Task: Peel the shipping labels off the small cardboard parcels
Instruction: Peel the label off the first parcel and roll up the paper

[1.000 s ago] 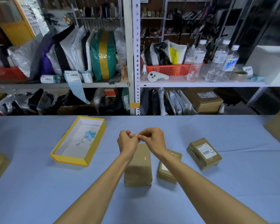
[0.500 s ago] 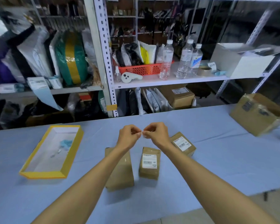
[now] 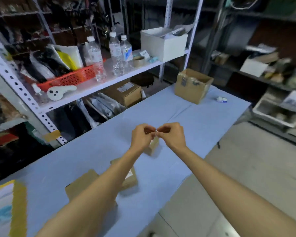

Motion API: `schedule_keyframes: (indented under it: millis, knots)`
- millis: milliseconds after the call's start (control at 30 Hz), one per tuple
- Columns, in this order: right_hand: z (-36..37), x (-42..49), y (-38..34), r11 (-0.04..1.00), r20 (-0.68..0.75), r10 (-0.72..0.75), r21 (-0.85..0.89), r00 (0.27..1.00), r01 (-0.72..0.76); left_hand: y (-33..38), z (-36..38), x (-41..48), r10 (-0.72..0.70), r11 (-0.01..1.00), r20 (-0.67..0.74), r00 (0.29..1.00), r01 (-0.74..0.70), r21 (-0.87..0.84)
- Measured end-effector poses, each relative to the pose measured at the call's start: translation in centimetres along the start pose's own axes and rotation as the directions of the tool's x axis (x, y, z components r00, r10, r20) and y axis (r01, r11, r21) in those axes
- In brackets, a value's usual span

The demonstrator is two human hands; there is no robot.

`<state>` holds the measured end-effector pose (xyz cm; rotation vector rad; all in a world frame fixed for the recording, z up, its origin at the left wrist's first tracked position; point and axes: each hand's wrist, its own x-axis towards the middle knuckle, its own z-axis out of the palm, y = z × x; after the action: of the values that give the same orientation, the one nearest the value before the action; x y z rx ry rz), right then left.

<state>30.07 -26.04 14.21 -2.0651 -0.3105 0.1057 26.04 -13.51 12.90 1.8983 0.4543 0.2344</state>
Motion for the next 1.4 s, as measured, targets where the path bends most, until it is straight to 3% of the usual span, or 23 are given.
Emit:
schedule_keyframes:
  millis: [233,467,867,1400]
  knots:
    - [-10.6,-4.1,4.9,0.99,-0.294,0.132,-0.017,0.947,-0.143,5.1,11.1,-1.6,0.166,0.986,0.286,0.944,-0.166,-0.025]
    - [-18.0,-5.3,9.1,0.975,-0.451,0.193,-0.008,0.872,-0.22,8.8,19.5,-3.3,0.208,0.978,0.409,0.889,-0.195,-0.073]
    - [-24.1,1.4,14.9,0.971,-0.452,0.229,0.048,0.862,-0.233,11.4,29.1,1.9,0.171,0.984,0.354,0.919,-0.179,-0.01]
    - [-35.5,26.9,22.7,0.961,-0.354,0.228,-0.067,0.907,-0.268,17.4,45.7,24.6,0.187,0.98,0.335,0.924,-0.199,0.002]
